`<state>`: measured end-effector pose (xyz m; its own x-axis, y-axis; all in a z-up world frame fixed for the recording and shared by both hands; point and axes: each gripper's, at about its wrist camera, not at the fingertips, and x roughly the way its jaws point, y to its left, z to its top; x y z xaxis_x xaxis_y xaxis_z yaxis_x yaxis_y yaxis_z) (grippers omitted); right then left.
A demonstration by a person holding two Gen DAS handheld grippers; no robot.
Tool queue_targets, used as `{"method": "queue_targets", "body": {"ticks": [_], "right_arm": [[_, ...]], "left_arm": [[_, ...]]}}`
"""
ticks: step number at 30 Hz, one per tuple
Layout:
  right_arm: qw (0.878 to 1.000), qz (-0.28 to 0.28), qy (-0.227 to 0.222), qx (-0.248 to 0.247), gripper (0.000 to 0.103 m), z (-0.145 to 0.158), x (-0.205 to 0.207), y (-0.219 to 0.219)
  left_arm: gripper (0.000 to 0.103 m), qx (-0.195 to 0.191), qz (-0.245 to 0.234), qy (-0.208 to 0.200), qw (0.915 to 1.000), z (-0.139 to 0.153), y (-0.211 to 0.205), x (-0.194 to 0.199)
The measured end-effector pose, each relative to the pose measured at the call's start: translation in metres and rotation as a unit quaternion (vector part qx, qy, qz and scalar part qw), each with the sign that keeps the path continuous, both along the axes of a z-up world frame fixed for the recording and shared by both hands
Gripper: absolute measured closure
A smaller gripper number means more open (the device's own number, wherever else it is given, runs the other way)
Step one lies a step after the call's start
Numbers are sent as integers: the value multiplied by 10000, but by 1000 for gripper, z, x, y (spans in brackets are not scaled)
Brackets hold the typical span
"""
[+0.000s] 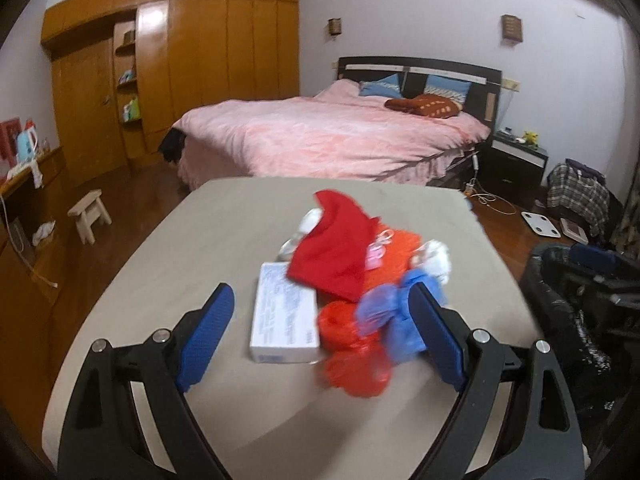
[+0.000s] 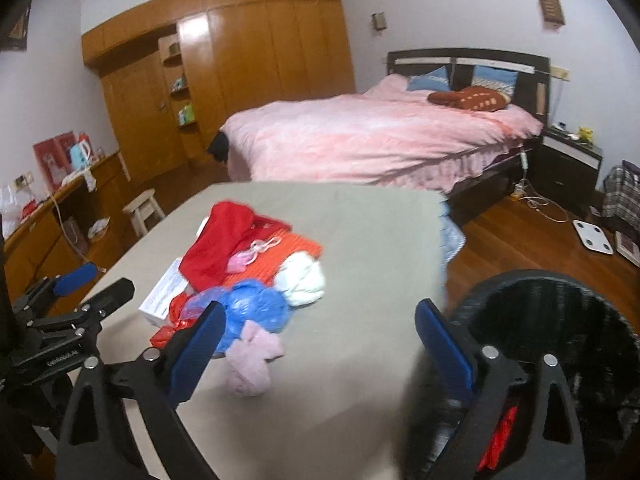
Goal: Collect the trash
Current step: 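Return both tools to the pile and grasp the pink sock with the right tool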
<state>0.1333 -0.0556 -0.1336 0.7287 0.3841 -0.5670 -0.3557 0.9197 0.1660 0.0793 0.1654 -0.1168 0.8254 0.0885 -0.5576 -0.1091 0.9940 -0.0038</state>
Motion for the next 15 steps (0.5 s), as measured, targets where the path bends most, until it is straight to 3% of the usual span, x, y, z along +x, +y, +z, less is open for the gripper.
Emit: {"method": "queue_targets", "body": {"ticks": [15], "right_arm": [[9962,426,687,-309,34,-60,10,50]], "left_arm": [[17,-31,233,311,9992,-31,27,6]]}}
